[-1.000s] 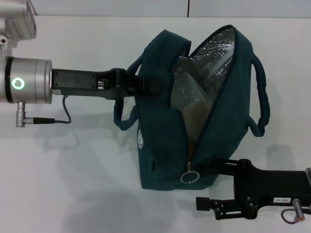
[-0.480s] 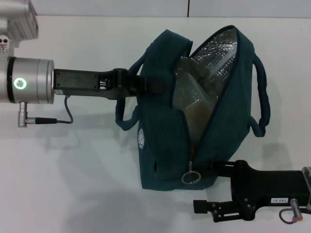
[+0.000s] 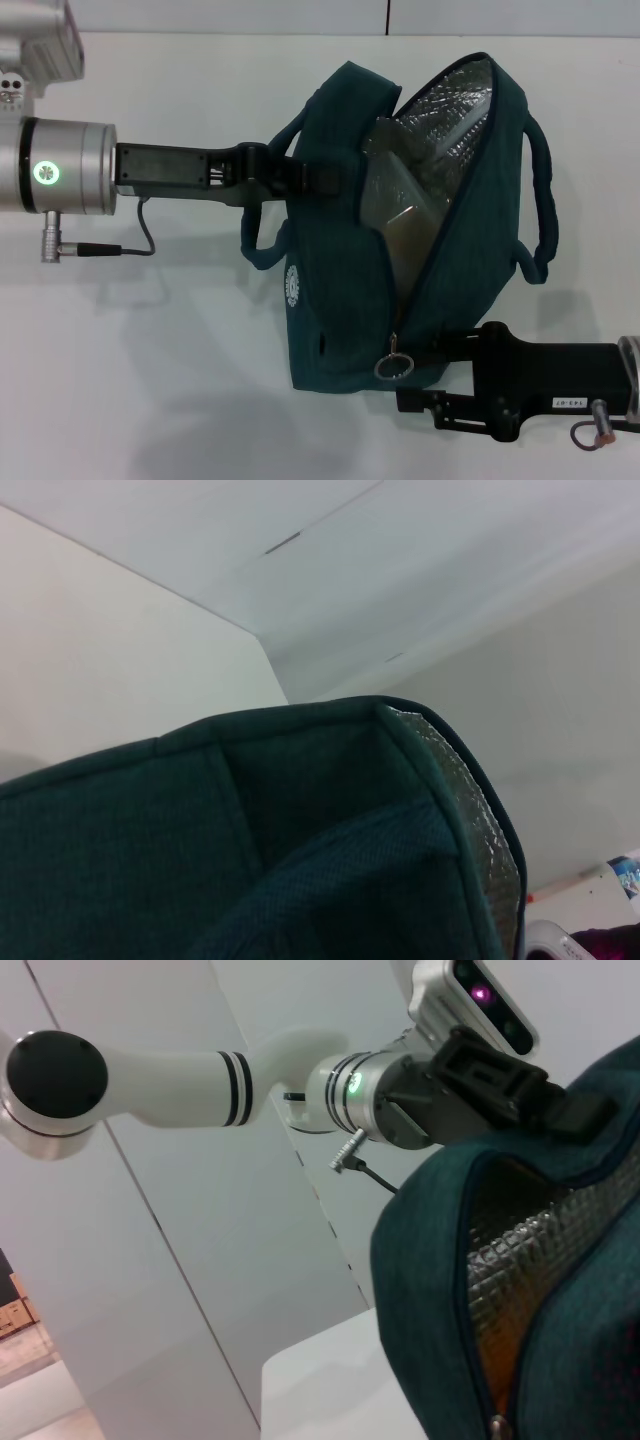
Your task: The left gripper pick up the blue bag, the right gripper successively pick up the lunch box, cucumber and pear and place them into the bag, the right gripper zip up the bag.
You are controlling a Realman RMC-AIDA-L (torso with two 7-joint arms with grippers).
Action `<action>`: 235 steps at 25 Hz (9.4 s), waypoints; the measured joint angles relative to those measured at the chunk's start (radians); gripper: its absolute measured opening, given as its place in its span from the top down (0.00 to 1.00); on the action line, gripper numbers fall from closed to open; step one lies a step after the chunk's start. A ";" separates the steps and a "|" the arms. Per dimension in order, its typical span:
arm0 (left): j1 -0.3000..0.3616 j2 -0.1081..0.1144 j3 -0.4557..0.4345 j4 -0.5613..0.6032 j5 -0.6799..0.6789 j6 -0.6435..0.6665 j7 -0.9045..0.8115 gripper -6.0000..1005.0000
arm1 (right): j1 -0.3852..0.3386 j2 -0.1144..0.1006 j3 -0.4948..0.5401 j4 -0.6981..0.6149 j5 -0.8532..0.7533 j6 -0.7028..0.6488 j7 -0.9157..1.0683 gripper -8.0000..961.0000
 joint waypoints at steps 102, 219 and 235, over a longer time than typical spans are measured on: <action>0.319 -0.010 -0.007 -0.090 -0.436 0.114 0.639 0.21 | 0.114 0.000 -0.076 -0.109 0.472 -0.066 -0.127 0.98; 0.347 0.019 -0.068 -0.214 -0.189 0.124 1.061 0.85 | 0.155 0.000 -0.292 -0.232 0.804 0.436 -0.114 0.98; 0.282 -0.021 -0.268 -0.110 -0.205 0.073 0.956 0.60 | 0.154 0.000 -0.293 -0.236 0.845 0.414 -0.069 0.98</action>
